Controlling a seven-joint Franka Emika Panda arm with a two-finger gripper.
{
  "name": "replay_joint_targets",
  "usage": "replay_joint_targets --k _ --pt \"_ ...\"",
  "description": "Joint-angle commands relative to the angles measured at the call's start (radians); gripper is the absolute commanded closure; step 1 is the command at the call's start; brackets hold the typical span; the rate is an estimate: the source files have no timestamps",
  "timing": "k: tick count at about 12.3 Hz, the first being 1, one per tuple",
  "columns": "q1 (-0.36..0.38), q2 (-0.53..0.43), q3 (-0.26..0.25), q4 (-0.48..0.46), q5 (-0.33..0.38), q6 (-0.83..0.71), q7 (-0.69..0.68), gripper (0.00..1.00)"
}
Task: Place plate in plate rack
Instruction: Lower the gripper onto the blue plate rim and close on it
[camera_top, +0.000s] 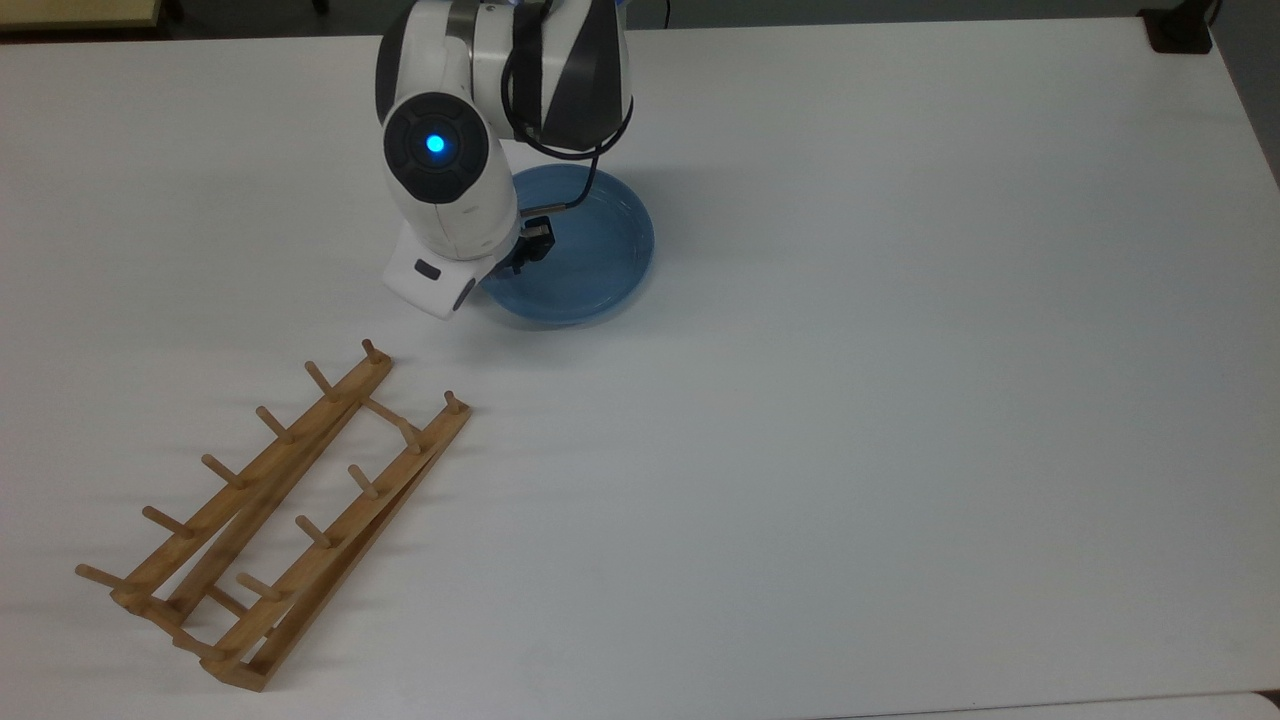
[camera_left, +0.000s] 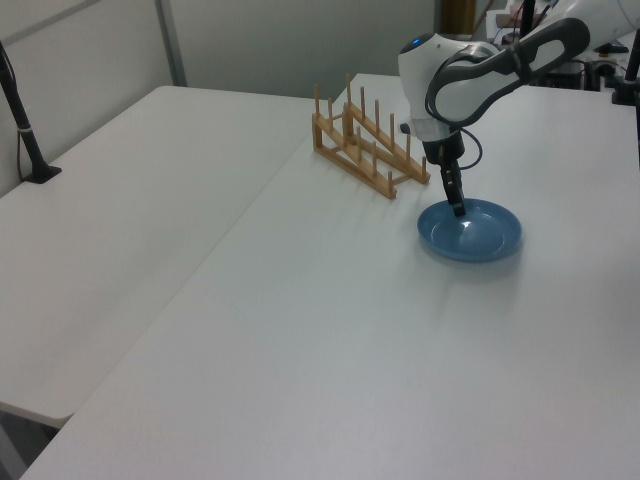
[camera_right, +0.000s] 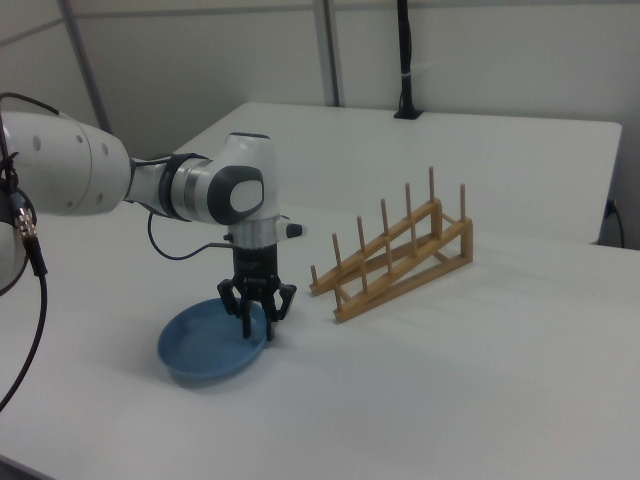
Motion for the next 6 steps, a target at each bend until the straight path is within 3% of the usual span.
replay_joint_targets --k 1,2,3,6 --pt "0.01 -0.001 -0.008 -0.003 0.009 0.029 0.014 0.81" --pt "0.01 -0.002 -0.008 -0.003 0.009 0.029 0.011 0.95" --pt "0.01 -0.004 -0.008 -0.003 0.009 0.028 0.008 1.0" --pt "0.007 -0.014 -0.01 -0.003 0.009 0.02 0.001 1.0"
